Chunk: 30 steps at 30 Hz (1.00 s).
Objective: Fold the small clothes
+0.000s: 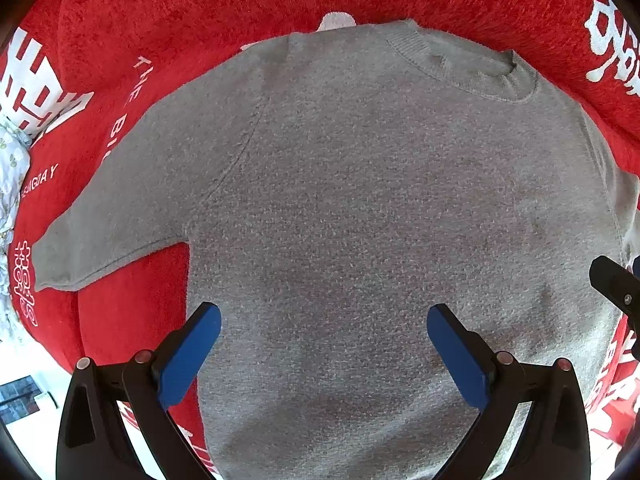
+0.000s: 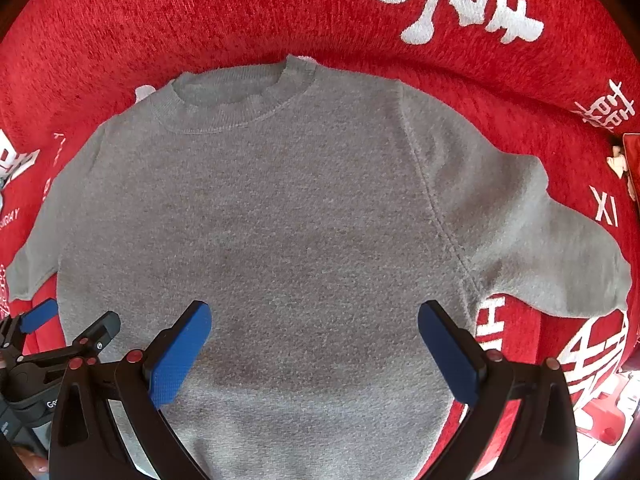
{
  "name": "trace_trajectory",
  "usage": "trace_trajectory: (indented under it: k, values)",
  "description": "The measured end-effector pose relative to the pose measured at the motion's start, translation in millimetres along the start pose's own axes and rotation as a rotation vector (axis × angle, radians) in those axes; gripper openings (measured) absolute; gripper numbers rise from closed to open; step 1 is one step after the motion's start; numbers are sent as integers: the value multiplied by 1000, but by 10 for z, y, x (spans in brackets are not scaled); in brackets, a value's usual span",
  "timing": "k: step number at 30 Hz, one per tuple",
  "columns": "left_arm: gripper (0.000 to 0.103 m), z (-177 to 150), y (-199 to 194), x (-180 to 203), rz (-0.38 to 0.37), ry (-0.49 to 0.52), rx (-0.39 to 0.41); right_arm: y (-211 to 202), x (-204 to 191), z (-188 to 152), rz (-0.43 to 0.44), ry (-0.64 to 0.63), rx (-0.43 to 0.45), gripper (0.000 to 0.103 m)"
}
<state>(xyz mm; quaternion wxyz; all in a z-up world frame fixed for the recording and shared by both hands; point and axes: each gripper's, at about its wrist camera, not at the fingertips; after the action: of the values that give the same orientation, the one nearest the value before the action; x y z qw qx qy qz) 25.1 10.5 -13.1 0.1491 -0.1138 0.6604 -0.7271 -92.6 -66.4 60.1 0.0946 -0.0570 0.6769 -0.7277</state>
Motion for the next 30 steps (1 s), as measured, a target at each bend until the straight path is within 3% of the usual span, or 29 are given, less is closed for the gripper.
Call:
trace_trajectory:
  k: [7, 18, 30]
  values:
    - [103, 10, 10, -15, -21, -5, 18, 5, -19, 1, 2, 0, -2, 103]
    - [103, 21, 36, -69, 18, -4, -7, 17, -75, -6, 0, -4, -4, 103]
    - [103, 10, 39, -135, -2, -14, 39, 22, -109, -14, -1, -6, -5, 103]
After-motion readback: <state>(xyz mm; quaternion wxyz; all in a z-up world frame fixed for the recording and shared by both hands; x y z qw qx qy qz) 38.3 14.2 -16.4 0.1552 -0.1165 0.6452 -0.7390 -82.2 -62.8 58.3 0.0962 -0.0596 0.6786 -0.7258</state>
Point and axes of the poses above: each gripper's, at about its wrist camera, not at the fingertips, and y roughly the way its jaws point, x to its right, z to its top, and after that the axes turned 3 degrees about x, right-handed
